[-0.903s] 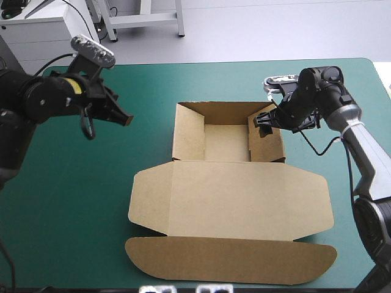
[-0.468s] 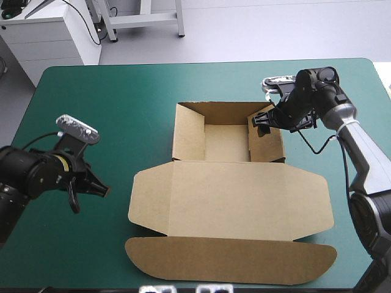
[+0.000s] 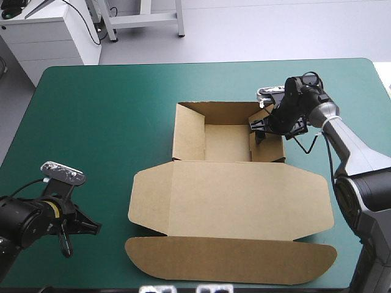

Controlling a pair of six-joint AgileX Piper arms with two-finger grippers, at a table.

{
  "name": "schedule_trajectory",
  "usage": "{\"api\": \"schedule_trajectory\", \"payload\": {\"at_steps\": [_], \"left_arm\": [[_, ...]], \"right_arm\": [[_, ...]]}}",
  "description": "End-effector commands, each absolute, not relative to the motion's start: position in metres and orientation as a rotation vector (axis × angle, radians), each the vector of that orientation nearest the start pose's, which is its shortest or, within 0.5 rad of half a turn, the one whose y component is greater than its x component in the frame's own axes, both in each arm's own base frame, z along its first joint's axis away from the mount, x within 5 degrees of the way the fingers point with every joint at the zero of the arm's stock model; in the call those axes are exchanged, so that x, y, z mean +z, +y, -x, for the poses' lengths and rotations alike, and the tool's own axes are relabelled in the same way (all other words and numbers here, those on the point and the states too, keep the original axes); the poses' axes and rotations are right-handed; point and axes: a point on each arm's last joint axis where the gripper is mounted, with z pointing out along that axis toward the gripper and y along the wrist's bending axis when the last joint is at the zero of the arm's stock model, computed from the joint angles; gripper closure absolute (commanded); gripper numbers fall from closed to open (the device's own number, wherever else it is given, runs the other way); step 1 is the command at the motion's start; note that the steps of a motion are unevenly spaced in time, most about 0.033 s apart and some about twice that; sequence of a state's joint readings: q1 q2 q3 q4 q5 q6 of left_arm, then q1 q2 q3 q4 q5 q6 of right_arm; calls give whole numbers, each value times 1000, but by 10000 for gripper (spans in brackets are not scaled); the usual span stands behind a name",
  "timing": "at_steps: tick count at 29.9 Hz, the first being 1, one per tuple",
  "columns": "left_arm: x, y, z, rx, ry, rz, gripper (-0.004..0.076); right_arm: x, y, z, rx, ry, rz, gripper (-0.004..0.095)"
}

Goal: Fold the box

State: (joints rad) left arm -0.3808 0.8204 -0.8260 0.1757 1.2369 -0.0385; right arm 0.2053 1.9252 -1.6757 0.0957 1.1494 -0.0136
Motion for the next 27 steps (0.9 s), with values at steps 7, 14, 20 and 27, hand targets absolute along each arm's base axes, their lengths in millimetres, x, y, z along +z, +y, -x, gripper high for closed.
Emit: {"api": "schedule_trajectory", "payload": {"at_steps": [7, 14, 20, 27], "left_arm": [[328, -32, -114, 57, 2601, -453, 730], [328, -32, -114, 57, 2602, -453, 731], [330, -34, -117, 44, 2559, -450, 731], [331, -34, -119, 37, 2538, -449, 732]], "right_arm": [[276, 91, -403, 195, 2834, 267, 210], [273, 90, -406, 165, 2819, 296, 798], [297, 76, -419, 69, 2705, 295, 928], [341, -12, -434, -168, 2564, 86, 928]]}}
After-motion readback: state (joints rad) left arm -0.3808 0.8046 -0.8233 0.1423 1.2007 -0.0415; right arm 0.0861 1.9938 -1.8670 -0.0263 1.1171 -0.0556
